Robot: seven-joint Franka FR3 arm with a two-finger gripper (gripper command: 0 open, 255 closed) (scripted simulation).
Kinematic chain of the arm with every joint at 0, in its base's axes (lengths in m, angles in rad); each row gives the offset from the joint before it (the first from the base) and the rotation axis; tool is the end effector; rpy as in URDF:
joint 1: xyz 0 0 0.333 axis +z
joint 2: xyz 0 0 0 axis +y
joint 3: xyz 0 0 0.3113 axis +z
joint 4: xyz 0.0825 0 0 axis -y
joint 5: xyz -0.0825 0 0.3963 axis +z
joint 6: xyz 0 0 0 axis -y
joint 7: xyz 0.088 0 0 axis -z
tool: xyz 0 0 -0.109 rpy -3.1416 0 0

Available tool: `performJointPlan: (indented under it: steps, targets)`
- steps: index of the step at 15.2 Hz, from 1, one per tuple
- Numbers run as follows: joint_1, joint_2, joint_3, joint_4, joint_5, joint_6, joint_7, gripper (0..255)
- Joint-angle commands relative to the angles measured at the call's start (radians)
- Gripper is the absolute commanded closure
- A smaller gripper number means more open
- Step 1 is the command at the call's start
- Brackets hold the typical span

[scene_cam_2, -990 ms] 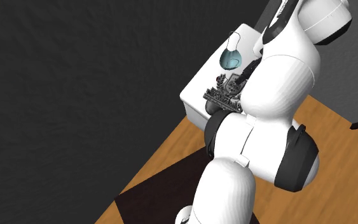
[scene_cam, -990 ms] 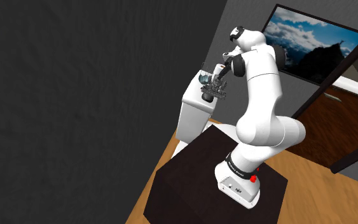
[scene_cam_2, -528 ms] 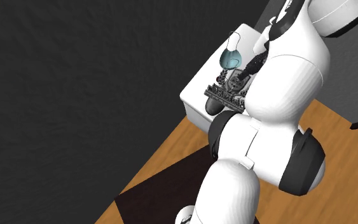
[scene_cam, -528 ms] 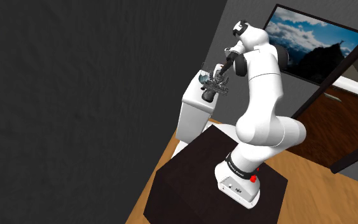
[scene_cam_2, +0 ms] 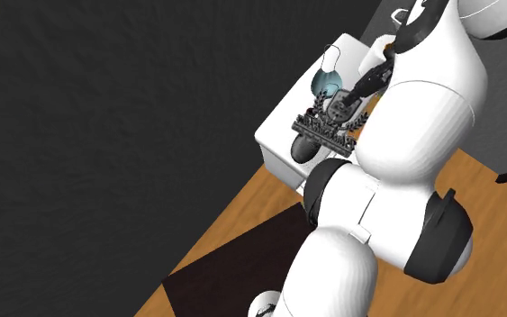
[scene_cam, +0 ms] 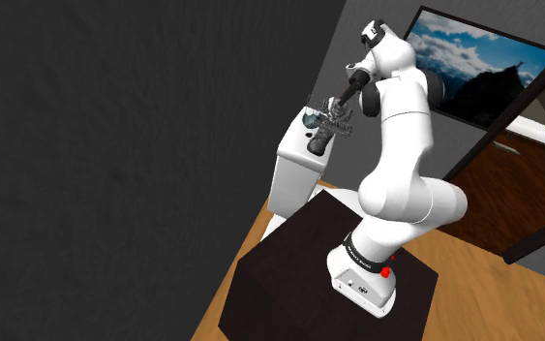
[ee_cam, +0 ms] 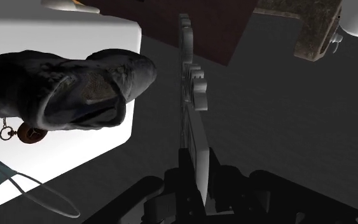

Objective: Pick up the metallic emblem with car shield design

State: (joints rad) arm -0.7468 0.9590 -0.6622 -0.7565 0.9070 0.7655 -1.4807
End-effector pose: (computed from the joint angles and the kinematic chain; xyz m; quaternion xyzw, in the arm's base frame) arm 0.4088 -0.5496 0.3911 -0.8780 -0.2043 -0.0756 0.4263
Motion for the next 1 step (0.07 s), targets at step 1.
performJointPlan:
  steps: [1]
  targets:
    - [-0.002, -0.002, 0.001, 0.005, 0.002, -0.005, 0.005, 255]
